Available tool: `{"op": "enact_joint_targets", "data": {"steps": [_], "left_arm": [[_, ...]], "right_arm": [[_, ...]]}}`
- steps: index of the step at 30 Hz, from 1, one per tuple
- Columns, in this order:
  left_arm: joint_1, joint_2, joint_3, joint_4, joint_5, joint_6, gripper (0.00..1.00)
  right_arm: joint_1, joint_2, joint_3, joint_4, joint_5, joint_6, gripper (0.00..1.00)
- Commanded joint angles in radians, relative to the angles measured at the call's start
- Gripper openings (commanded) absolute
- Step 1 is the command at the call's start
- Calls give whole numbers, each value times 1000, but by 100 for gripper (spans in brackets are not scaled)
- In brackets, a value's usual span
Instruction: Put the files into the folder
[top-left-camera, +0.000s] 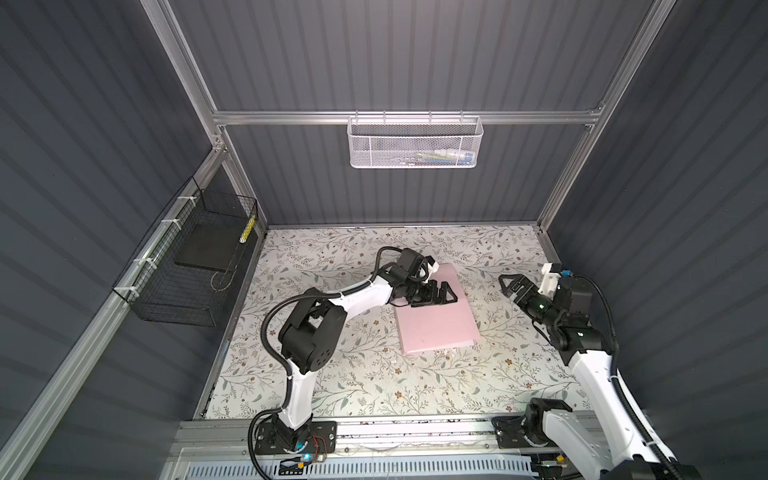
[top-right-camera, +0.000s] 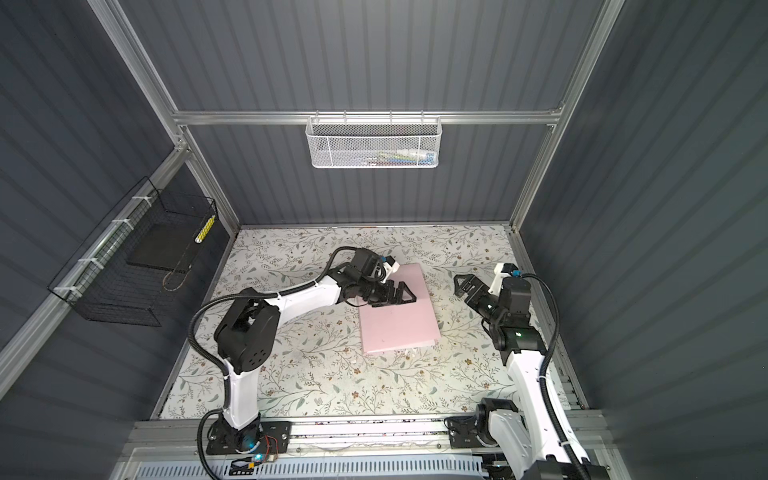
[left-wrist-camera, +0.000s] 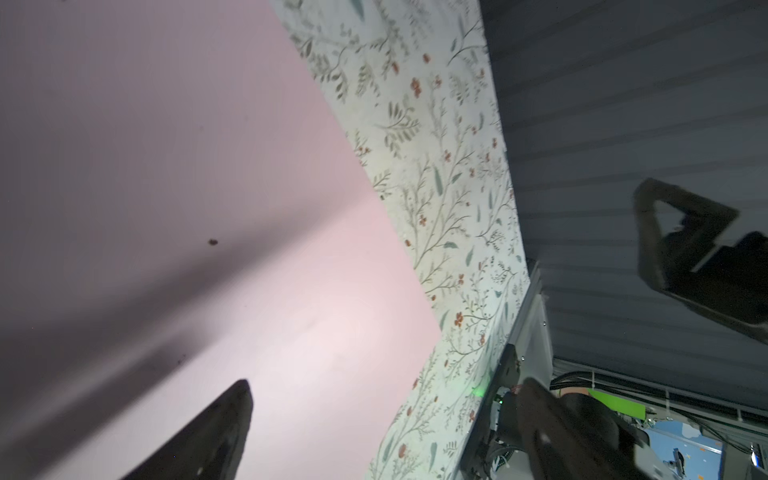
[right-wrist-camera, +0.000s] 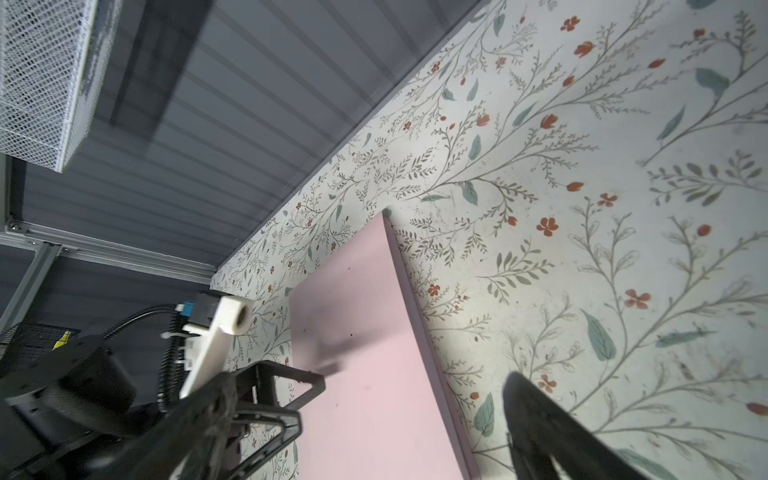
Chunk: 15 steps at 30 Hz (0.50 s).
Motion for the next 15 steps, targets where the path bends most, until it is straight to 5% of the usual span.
{"op": "enact_joint_targets", "data": {"steps": [1, 5, 7, 11, 15], "left_arm": [[27, -154, 37, -7, -21, 6, 100], [109, -316, -31, -47, -189, 34, 100], [159, -410, -115, -84, -372, 74, 100], [175, -592, -364, -71, -1107, 218, 100], [205, -679, -767, 343, -1466, 349, 100]], "right_arm": [[-4, -19, 49, -40, 82, -62, 99], [-5, -12, 81, -52, 168, -106, 99], [-6, -10, 82, -31, 190, -174, 99], [-7, 3, -84, 223, 215, -435, 99], [-18, 29, -246, 432, 300, -486, 99]]}}
